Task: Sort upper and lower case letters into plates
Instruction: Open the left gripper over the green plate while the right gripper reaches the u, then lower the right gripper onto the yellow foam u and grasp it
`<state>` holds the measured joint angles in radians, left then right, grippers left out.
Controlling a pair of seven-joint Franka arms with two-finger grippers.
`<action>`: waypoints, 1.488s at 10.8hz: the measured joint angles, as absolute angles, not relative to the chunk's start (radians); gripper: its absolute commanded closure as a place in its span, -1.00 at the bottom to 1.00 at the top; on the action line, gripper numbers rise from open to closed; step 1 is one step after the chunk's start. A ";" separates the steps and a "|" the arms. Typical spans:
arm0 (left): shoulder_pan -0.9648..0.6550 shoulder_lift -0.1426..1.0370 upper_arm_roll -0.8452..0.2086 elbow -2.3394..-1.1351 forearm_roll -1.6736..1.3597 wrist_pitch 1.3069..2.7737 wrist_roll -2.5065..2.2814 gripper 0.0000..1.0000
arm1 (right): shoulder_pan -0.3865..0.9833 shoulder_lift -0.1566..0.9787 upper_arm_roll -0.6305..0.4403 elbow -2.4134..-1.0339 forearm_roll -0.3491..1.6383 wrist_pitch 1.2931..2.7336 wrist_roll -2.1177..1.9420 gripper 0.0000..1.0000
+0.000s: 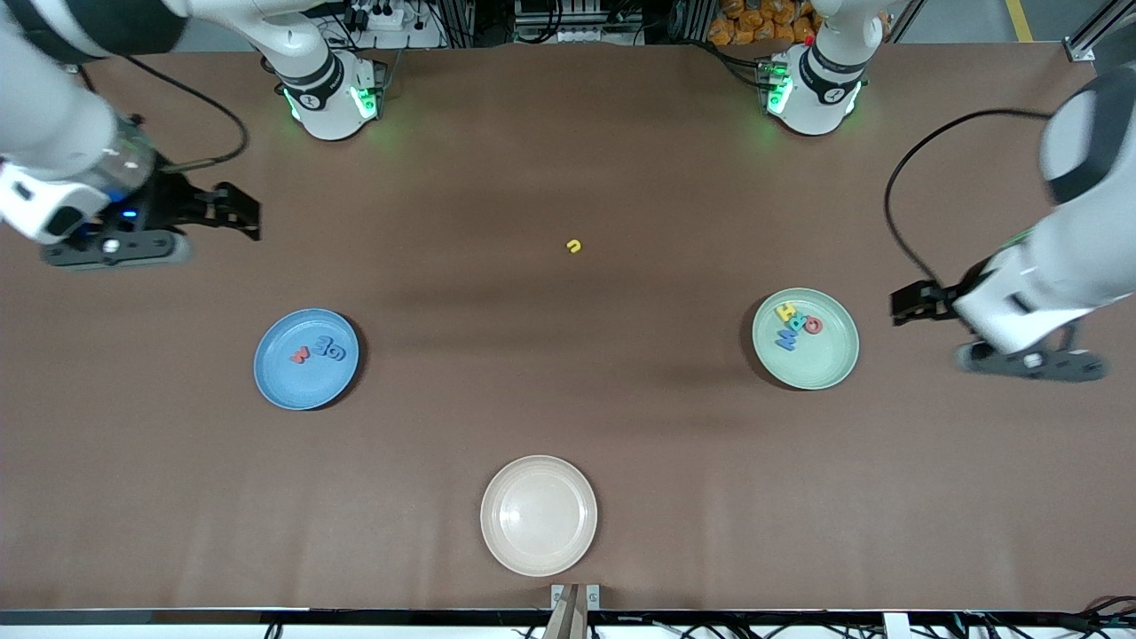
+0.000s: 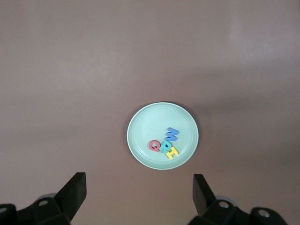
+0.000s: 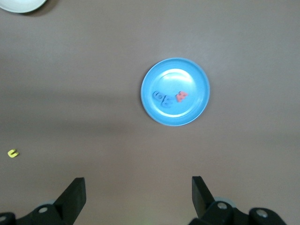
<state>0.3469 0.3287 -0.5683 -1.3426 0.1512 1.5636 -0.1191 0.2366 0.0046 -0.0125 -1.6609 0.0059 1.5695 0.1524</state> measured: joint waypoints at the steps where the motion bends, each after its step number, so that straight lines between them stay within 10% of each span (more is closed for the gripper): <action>1: 0.375 0.299 -0.568 -1.337 0.124 1.549 -0.118 -1.00 | 0.284 0.006 -0.005 -1.691 0.006 1.582 0.216 -1.00; 8: 0.394 0.259 -0.544 -1.339 0.075 1.482 -0.119 -1.00 | 0.442 0.085 0.099 -1.789 0.010 1.766 0.271 -1.00; 13: 0.025 0.172 -0.143 -1.372 0.040 1.471 -0.067 -1.00 | 0.555 0.191 0.131 -1.792 0.016 1.869 0.271 -1.00; 16: -0.030 0.129 -0.088 -1.420 0.024 1.472 -0.038 -1.00 | 0.600 0.246 0.159 -1.793 0.018 1.929 0.323 -1.00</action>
